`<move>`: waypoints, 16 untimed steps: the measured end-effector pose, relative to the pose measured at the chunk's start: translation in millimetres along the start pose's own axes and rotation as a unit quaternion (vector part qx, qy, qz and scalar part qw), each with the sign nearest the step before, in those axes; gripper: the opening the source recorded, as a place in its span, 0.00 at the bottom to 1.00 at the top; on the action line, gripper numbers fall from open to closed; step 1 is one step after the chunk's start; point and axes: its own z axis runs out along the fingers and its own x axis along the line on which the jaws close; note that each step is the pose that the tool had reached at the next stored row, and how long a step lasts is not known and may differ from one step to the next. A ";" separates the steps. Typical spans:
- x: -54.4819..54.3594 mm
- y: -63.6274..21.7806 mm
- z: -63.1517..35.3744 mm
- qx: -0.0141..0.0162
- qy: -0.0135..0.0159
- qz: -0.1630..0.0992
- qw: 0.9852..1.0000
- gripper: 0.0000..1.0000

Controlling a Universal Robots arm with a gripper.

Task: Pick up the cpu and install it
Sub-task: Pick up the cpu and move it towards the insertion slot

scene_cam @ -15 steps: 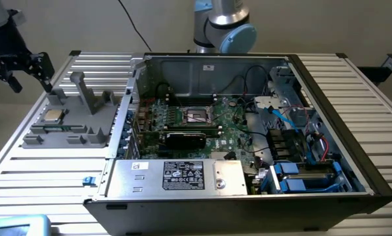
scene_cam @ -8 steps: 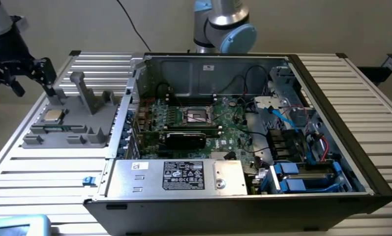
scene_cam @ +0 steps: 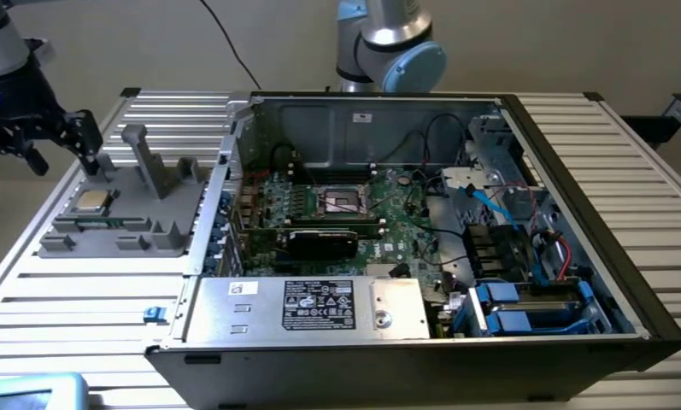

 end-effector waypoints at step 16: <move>-0.5 -0.1 29.1 0.000 0.000 0.002 1.000 0.77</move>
